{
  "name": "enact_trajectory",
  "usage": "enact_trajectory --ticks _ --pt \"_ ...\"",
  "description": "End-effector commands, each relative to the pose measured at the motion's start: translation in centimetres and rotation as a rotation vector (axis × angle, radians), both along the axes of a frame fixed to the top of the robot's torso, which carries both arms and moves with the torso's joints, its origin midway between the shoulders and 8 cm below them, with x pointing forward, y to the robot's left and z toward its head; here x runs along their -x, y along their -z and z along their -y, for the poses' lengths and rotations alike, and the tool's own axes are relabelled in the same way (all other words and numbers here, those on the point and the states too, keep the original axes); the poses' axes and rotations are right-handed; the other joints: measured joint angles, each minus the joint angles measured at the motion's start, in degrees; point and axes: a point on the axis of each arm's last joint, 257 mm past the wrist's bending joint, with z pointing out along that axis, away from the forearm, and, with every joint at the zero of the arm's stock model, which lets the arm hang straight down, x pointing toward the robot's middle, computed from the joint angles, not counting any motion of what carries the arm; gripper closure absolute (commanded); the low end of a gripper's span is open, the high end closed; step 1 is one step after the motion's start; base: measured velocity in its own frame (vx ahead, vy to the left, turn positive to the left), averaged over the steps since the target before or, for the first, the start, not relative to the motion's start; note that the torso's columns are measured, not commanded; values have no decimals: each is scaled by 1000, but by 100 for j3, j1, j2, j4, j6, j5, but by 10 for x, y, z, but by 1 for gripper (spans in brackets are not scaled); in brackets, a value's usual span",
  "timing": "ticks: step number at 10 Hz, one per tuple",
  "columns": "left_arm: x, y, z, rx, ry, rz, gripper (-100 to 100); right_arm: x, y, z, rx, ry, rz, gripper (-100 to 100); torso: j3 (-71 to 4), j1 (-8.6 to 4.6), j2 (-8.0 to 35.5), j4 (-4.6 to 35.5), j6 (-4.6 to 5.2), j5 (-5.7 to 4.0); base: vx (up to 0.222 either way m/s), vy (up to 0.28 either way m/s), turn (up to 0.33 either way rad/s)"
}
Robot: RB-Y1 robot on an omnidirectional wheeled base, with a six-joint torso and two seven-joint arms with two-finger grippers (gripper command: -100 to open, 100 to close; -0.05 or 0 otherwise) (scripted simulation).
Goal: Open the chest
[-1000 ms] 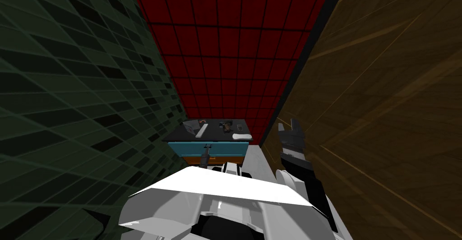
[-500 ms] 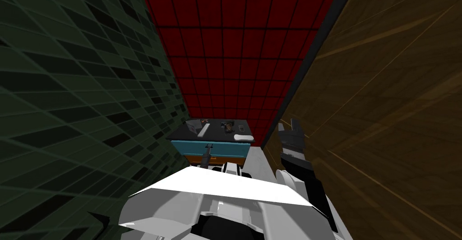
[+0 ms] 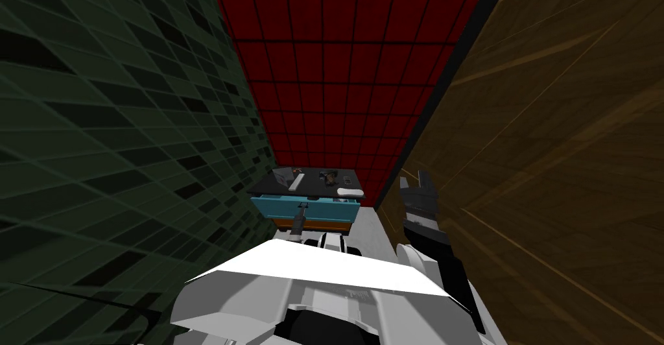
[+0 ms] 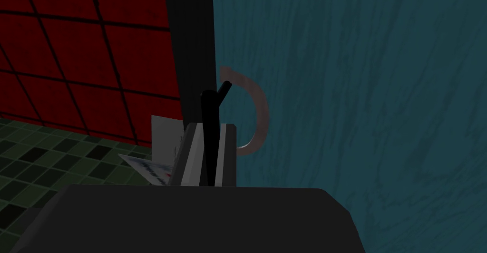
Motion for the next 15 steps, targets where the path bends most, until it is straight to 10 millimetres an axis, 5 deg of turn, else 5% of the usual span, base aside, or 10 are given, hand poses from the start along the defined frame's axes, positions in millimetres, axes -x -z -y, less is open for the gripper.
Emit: enact_trajectory --ticks 1,10,11,15 --pt "-11 6 7 2 16 -31 100 0 0 0 0 0 0 0 -12 0 -20 -1 4 -1 -141 -11 27" --pt "-29 3 18 2 45 -42 100 0 0 0 0 0 0 0 4 -5 11 4 0 -4 -148 -5 21" --pt "-43 -4 15 0 42 -30 -100 0 0 0 0 0 0 0 -8 -9 -11 2 8 -4 -135 -9 44" --pt "-79 -18 21 0 56 -30 -100 0 0 0 0 0 0 0 -28 15 -41 7 -5 -10 -64 2 36"
